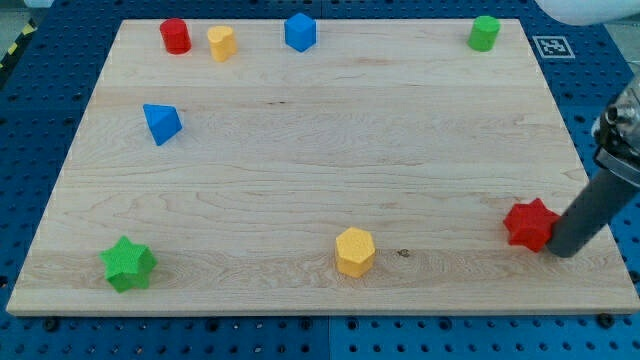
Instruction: Move the red star center of the board
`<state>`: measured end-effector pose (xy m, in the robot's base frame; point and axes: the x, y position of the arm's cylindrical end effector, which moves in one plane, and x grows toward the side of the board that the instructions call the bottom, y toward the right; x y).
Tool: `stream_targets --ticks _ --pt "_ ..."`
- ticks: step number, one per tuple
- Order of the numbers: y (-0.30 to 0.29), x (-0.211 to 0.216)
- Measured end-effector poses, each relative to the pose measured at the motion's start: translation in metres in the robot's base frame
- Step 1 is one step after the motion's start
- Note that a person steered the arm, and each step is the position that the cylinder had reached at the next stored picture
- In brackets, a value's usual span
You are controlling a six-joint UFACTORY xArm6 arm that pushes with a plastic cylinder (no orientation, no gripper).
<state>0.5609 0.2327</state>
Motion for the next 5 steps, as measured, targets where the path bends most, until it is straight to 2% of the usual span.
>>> stream_targets --ticks 2,5 --pt "-0.055 -0.027" --pt "-0.161 -0.1"
